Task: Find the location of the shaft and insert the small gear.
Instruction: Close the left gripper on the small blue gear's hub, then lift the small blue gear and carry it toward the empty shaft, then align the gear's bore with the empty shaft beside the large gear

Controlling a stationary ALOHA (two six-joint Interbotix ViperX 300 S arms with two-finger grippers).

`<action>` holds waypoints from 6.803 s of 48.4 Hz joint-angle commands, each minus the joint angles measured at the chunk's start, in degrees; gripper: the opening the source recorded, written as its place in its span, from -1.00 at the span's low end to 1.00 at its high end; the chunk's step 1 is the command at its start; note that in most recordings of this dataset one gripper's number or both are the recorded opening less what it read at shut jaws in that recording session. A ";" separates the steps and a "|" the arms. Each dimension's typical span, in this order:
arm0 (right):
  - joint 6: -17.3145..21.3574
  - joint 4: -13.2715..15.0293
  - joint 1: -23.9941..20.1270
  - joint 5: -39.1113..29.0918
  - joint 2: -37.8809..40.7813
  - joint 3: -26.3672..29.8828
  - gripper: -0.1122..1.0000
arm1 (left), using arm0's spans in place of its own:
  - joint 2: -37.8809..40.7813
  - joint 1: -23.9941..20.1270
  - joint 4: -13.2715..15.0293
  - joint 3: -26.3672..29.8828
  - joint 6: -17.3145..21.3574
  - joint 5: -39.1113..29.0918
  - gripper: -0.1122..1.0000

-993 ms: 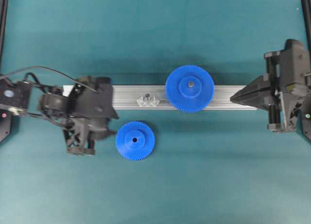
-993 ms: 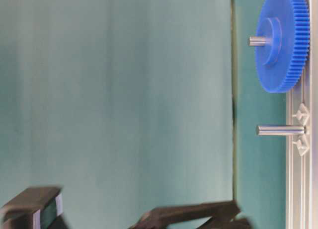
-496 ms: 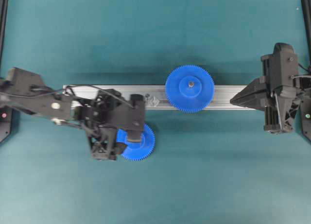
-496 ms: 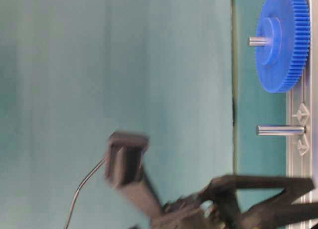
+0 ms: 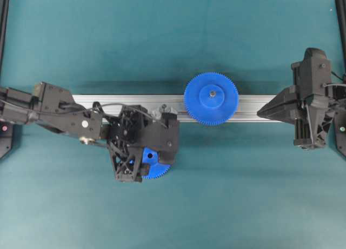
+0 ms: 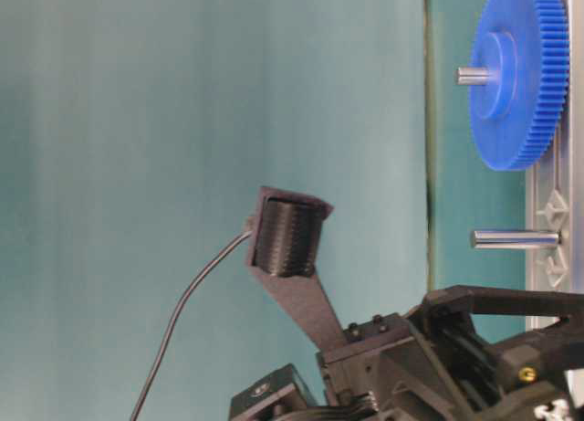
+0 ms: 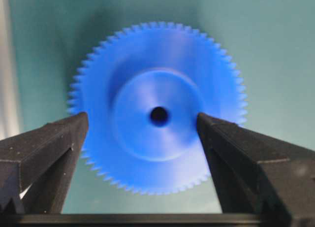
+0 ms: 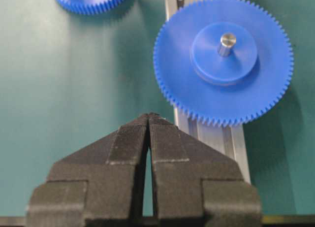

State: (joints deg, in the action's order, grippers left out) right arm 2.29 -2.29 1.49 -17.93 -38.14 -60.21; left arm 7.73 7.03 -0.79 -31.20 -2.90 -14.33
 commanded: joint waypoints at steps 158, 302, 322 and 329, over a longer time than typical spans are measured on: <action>2.20 -0.18 0.18 2.72 -7.38 -3.96 -0.70 | -6.94 -11.78 -0.26 8.79 12.39 -13.71 0.39; 3.96 -0.09 0.35 2.64 -11.25 -6.42 -0.70 | -2.20 -13.36 -0.44 19.25 13.18 -18.28 0.84; 3.96 0.00 0.35 2.72 -11.25 -6.33 -0.70 | -3.87 -13.36 -0.44 18.90 13.45 -20.83 0.79; 3.96 0.00 0.35 2.72 -11.25 -6.33 -0.70 | -5.01 -13.36 -0.44 18.72 13.54 -20.83 0.53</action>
State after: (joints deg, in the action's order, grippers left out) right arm 5.89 -2.29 1.76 -15.64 -49.57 -67.15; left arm 5.63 -6.33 -1.05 -13.27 10.55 -35.33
